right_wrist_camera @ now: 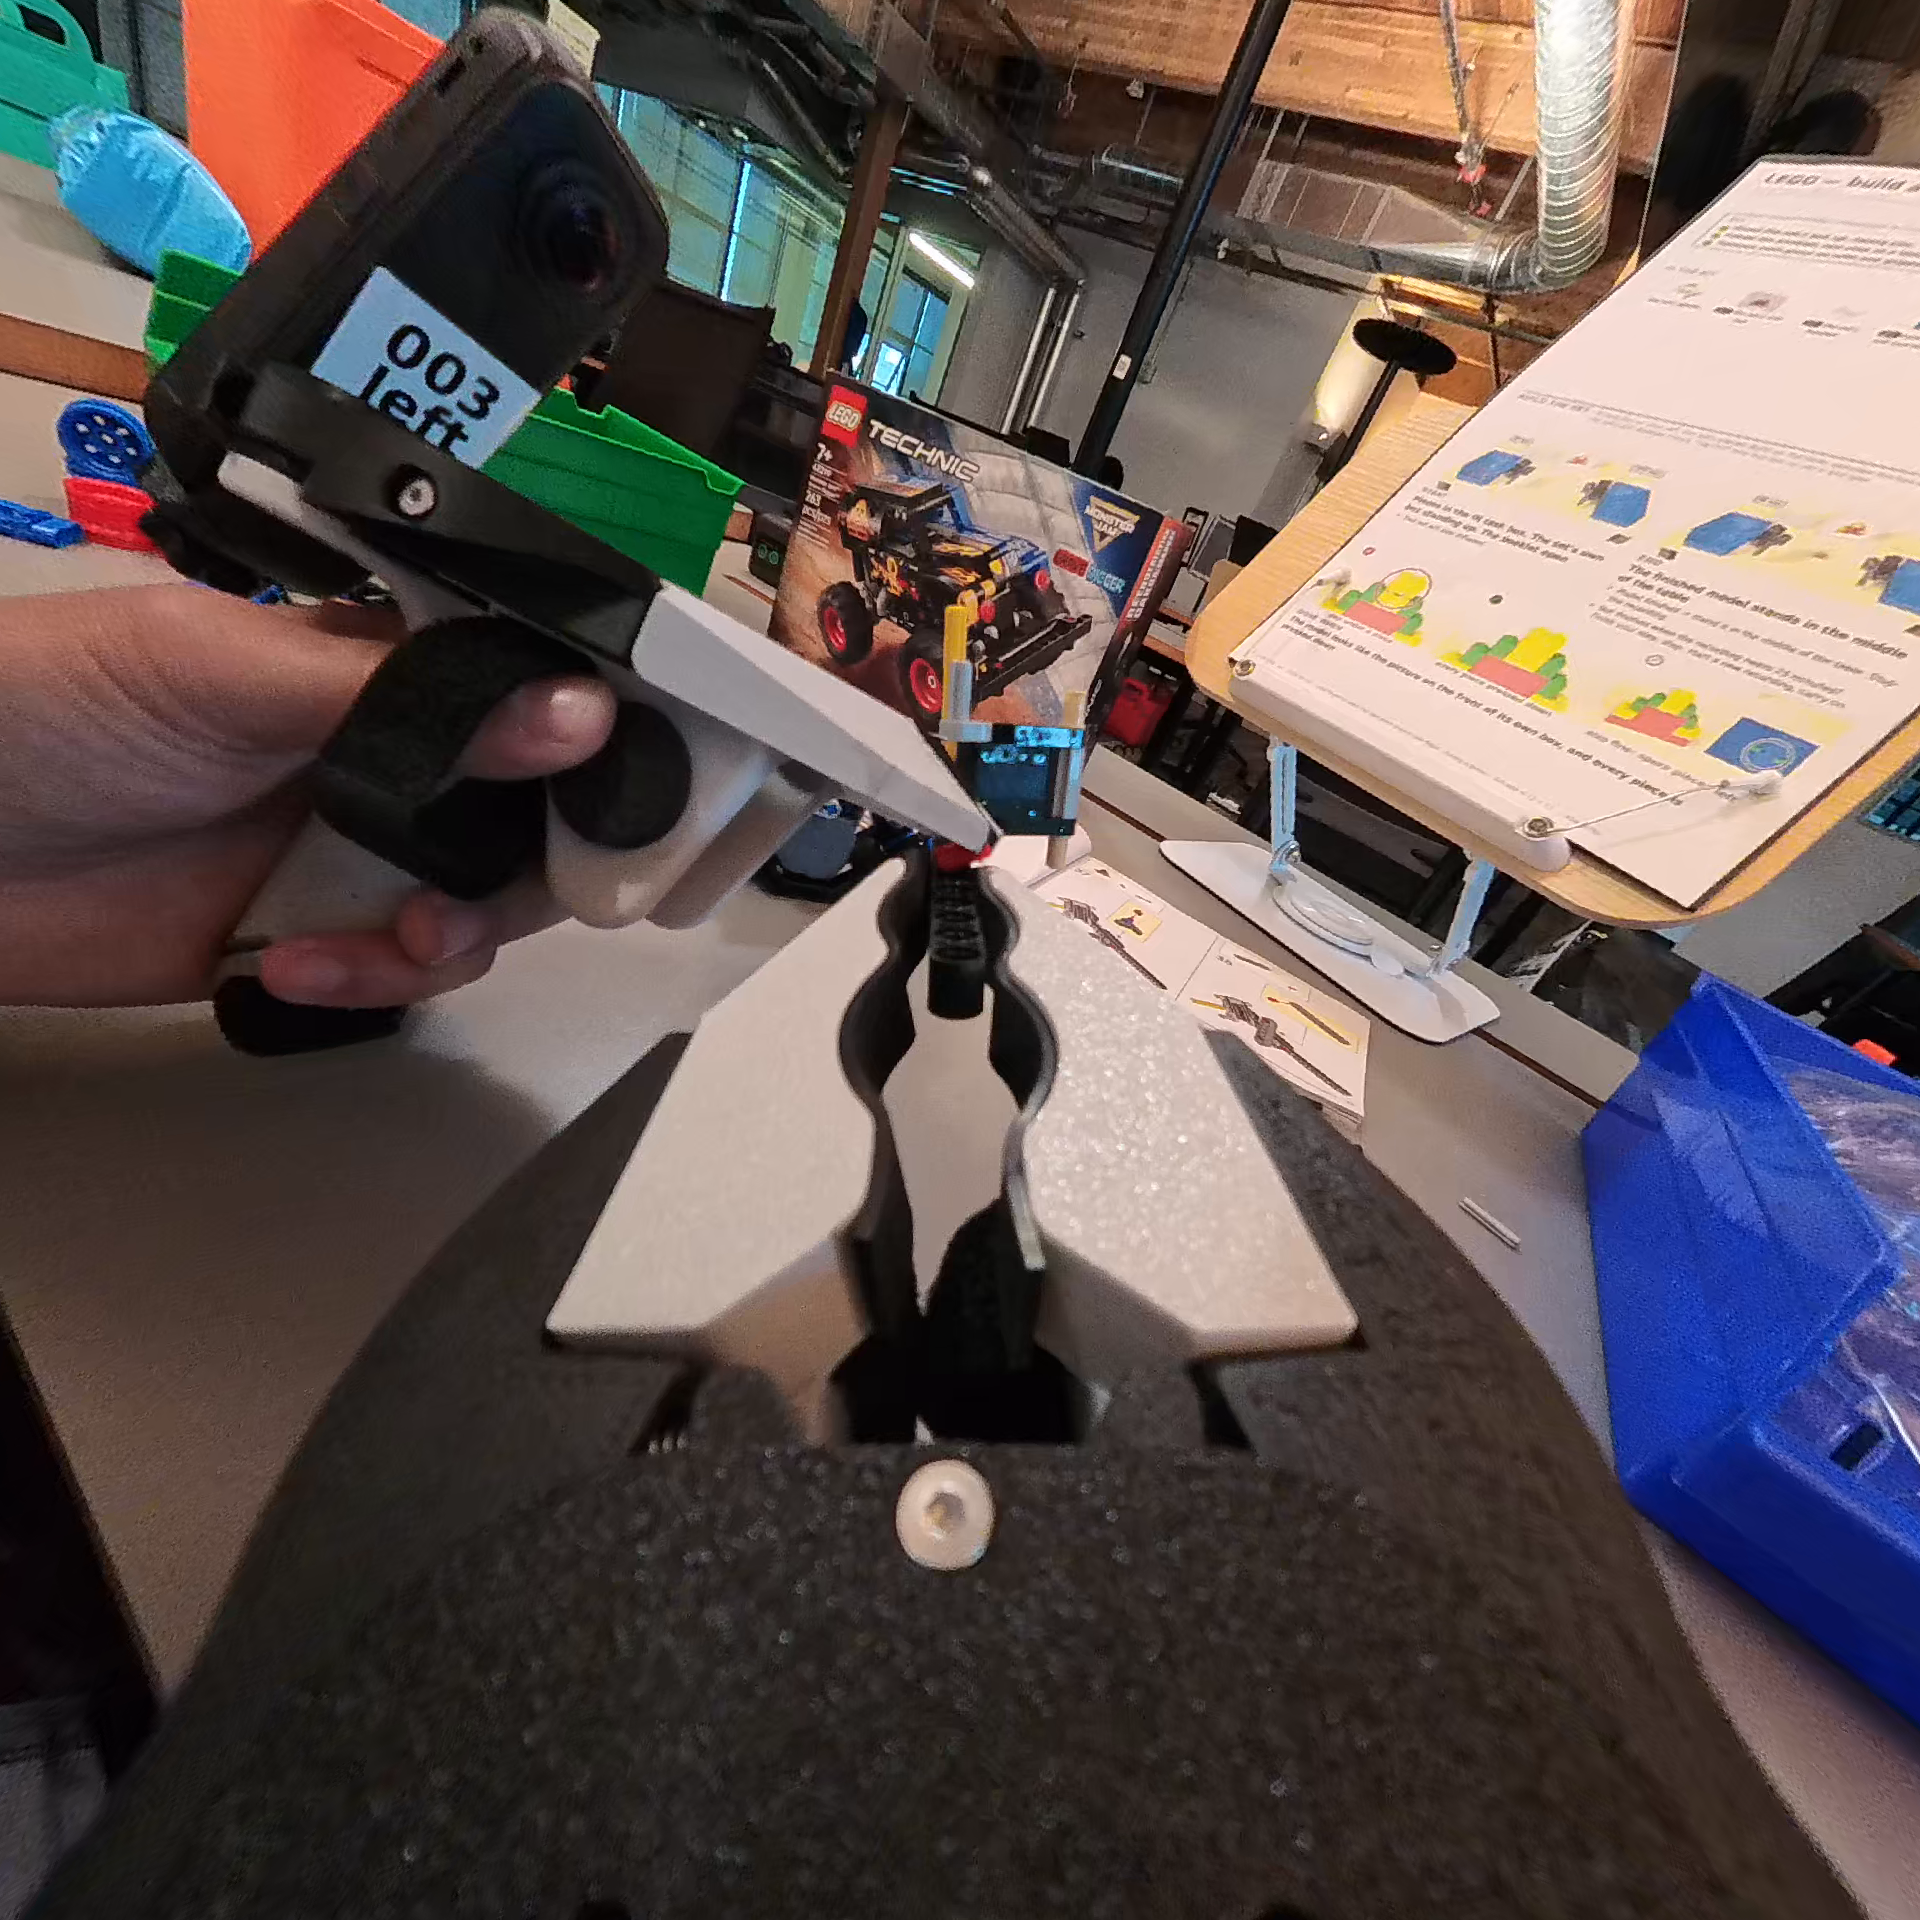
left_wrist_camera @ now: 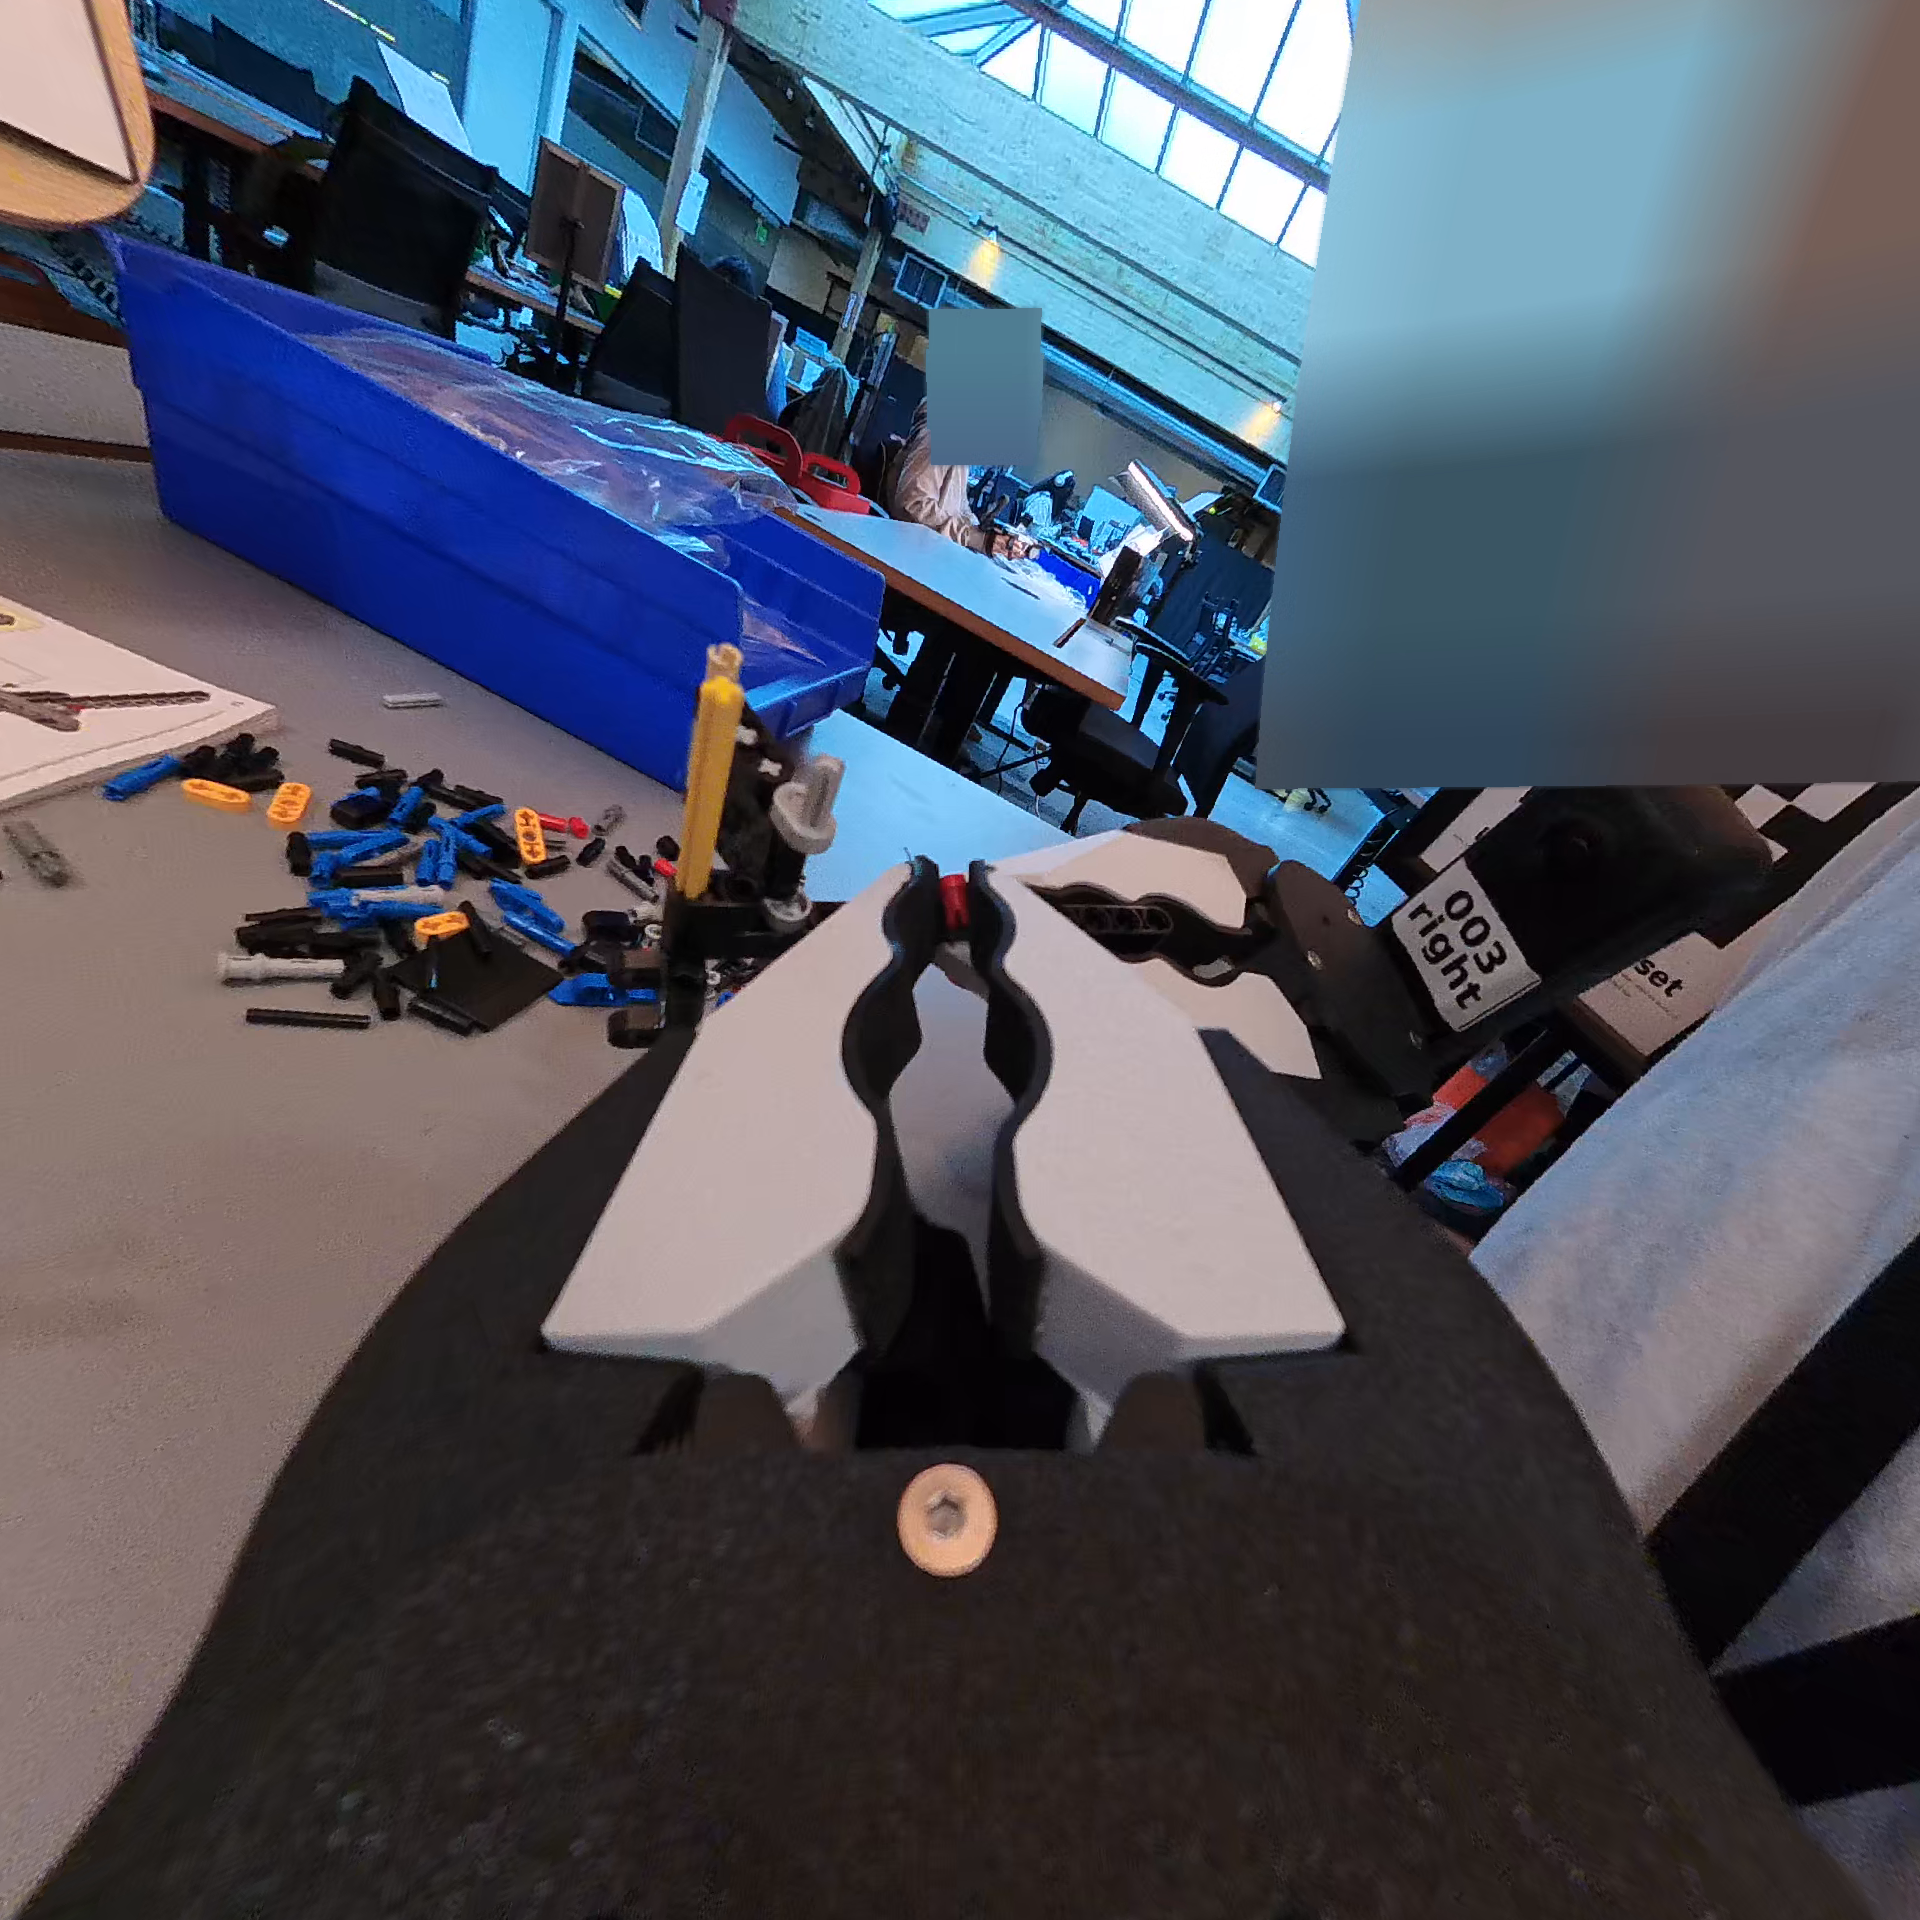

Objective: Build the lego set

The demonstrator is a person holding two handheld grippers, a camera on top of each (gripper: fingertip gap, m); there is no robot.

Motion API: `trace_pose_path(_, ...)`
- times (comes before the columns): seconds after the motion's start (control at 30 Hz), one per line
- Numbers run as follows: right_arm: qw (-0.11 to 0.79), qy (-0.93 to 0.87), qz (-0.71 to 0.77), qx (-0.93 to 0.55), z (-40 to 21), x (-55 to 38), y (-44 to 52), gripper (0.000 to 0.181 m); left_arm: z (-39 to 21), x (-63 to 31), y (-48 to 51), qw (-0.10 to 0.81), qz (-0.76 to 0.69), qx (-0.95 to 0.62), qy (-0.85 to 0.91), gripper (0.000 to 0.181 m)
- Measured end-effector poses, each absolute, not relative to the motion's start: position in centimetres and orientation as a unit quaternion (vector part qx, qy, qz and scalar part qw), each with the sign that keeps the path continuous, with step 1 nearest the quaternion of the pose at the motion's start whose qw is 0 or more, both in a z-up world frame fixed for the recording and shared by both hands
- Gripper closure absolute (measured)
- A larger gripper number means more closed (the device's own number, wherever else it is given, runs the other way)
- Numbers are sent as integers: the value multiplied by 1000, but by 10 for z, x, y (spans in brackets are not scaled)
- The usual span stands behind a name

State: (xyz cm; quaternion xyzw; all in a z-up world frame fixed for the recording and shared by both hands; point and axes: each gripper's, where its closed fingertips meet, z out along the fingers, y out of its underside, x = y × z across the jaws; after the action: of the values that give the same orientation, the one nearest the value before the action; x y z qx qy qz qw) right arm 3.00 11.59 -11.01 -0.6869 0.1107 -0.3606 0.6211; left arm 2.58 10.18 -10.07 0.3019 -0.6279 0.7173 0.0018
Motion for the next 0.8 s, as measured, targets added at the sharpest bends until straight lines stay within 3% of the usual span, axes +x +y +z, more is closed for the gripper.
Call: trace_pose_path(0.8,620,115,-351,-692,-113,32,118,174,-93,25,107,-45,728,275,-627,178)
